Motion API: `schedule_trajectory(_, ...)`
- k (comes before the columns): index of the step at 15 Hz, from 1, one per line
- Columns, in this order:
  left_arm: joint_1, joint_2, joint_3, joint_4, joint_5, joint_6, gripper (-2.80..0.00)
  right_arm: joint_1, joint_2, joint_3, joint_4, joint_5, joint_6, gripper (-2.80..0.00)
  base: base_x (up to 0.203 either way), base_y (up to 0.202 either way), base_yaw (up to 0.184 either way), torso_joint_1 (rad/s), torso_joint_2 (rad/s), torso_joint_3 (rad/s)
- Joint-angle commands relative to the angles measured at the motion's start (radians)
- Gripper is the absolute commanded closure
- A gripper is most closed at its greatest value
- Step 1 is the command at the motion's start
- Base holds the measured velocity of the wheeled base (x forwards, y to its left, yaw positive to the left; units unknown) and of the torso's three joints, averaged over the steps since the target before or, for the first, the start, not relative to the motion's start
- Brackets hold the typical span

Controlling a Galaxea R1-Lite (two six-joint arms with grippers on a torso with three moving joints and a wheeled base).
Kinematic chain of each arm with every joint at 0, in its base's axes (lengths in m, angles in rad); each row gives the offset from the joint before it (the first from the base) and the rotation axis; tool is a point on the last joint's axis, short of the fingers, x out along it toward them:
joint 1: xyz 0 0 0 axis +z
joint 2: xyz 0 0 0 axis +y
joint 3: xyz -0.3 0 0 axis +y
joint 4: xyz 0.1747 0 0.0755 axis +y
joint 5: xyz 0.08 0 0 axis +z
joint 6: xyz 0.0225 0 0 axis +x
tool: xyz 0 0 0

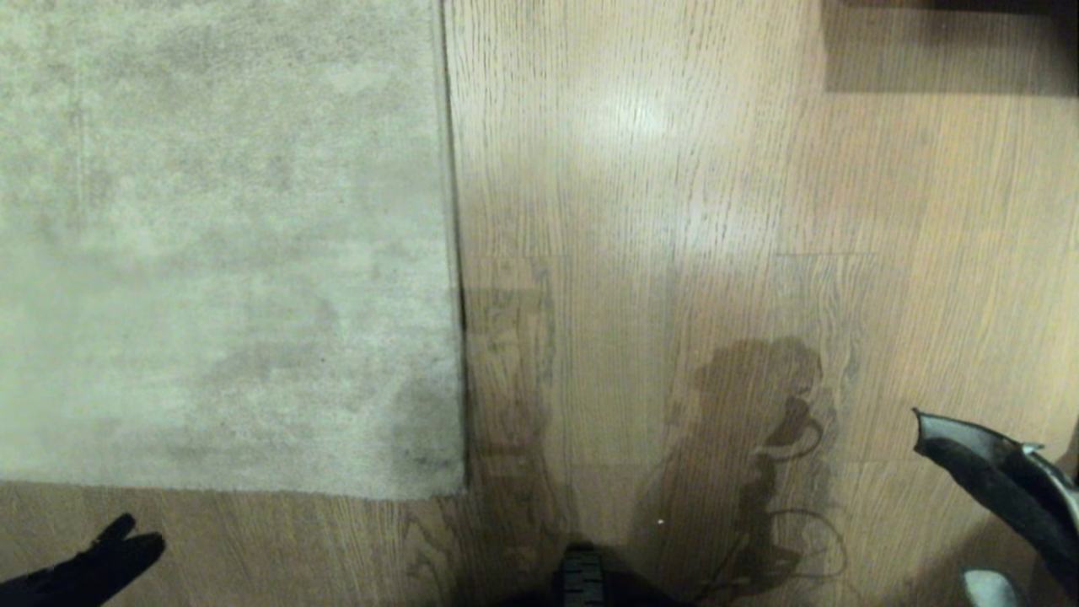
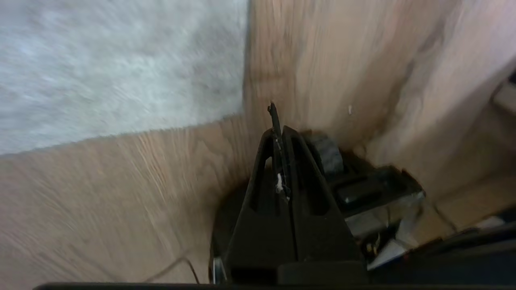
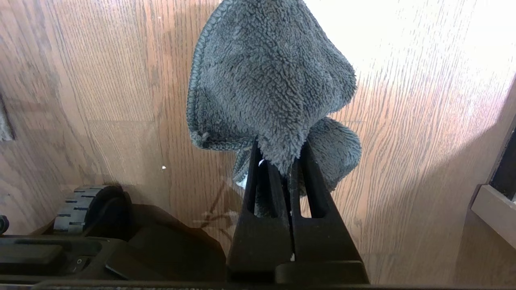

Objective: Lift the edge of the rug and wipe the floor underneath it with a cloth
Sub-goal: Lift up the carpet

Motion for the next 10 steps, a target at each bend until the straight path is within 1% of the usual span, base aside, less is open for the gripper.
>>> schedule_trajectory(1, -0.062, 0.213, -0.002, -0.048, -0.002, 0.018, 0.00, 0.000, 0.000, 0.000, -0.001, 0.000, 0.000, 0.00, 0.000, 0.000, 0.000, 0.000, 0.00, 0.000)
schedule_trajectory(2, -0.102, 0.276, -0.004, -0.085, 0.005, 0.021, 0.00, 0.000, 0.000, 0.000, -0.001, 0.000, 0.000, 0.00, 0.000, 0.000, 0.000, 0.000, 0.00, 0.000)
schedule_trajectory(3, -0.142, 0.338, -0.006, -0.131, 0.028, 0.022, 0.00, 0.000, 0.000, 0.000, -0.001, 0.000, 0.000, 0.00, 0.000, 0.000, 0.000, 0.000, 0.00, 0.000)
schedule_trajectory(4, -0.182, 0.393, -0.007, -0.179, 0.069, 0.021, 0.00, 0.000, 0.001, 0.000, -0.001, 0.000, 0.000, 0.00, 0.000, 0.000, 0.000, 0.000, 0.00, 0.000)
schedule_trajectory(5, -0.234, 0.452, -0.008, -0.228, 0.122, 0.015, 0.00, 0.000, 0.000, 0.000, -0.001, 0.000, 0.000, 0.00, 0.000, 0.000, 0.000, 0.000, 0.00, 0.000)
schedule_trajectory(7, -0.347, 0.568, -0.009, -0.308, 0.213, -0.035, 0.00, 0.000, 0.002, 0.000, -0.001, 0.000, 0.000, 0.00, 0.000, 0.000, 0.000, 0.000, 0.00, 0.000)
schedule_trajectory(8, -0.393, 0.636, -0.009, -0.352, 0.258, -0.058, 0.00, 0.000, 0.000, 0.000, -0.001, 0.000, 0.000, 0.00, 0.000, 0.000, 0.000, 0.000, 0.00, 0.000)
schedule_trajectory(10, -0.475, 0.773, -0.004, -0.467, 0.382, -0.080, 0.00, 0.000, 0.002, 0.000, -0.001, 0.000, 0.000, 0.00, 0.000, 0.000, 0.000, 0.000, 0.00, 0.000)
